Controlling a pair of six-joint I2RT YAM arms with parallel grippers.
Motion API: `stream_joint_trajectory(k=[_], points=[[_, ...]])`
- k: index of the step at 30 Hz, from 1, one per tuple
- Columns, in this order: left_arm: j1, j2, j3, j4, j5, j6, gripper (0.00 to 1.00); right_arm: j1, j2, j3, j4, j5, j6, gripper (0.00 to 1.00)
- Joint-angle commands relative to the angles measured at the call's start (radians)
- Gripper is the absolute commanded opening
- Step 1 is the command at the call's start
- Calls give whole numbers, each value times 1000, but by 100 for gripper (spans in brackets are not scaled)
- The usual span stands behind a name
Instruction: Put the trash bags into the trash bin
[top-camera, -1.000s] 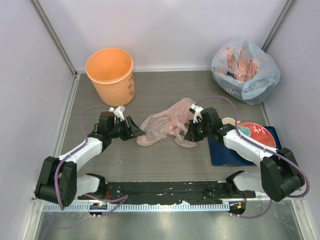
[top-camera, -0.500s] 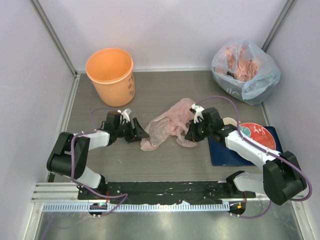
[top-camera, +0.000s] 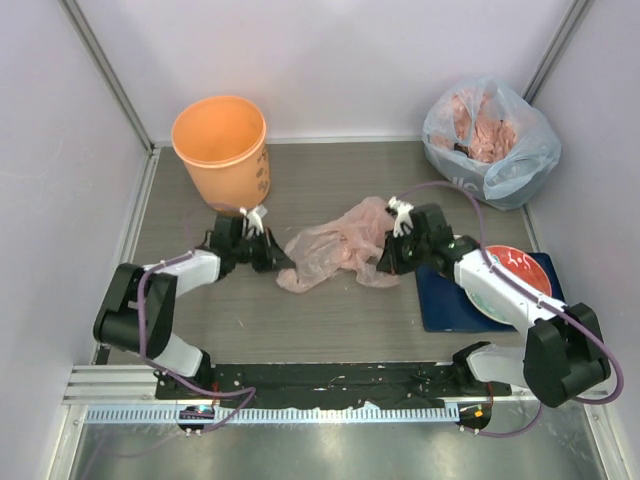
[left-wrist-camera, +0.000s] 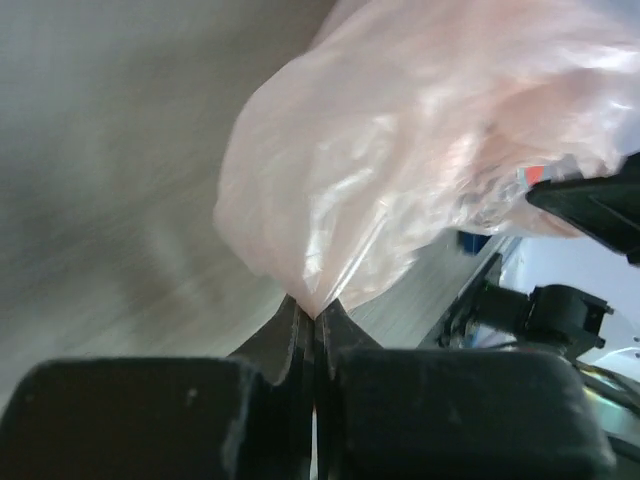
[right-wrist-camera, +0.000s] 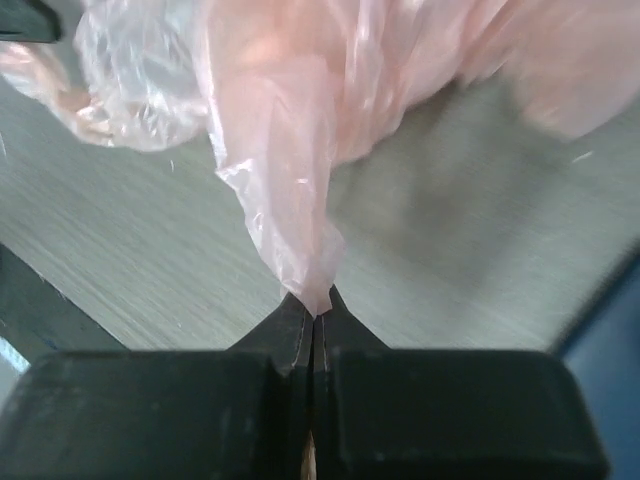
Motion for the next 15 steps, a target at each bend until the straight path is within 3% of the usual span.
stream_joint_trajectory(k=[1,2,4,5,6,8,10,12,15], points=[[8,-268,381,-267,-94,267,0,-125,17,391,-199,44,-241,1],[8,-276,452,-336,-129,329,0,-151,72,590,-225,58,-271,1],[9,-232,732,-470,-116,490,0,-205,139,814,-274,75,-331,1],[8,-215,835,-499,-101,524,0,-210,182,1051,-289,85,-343,1],[9,-203,1009,-515,-88,545,0,-213,239,1166,-303,88,-348,1],[8,-253,1095,-419,-77,550,0,-210,267,1408,-300,28,-319,1],[-9,-329,1015,-248,-94,544,0,-149,209,1428,-261,22,-314,1],[-47,-412,865,-265,-113,559,0,-81,117,1208,-251,73,-382,1],[-76,-355,724,-625,-89,640,0,-10,60,815,-430,218,-449,1]])
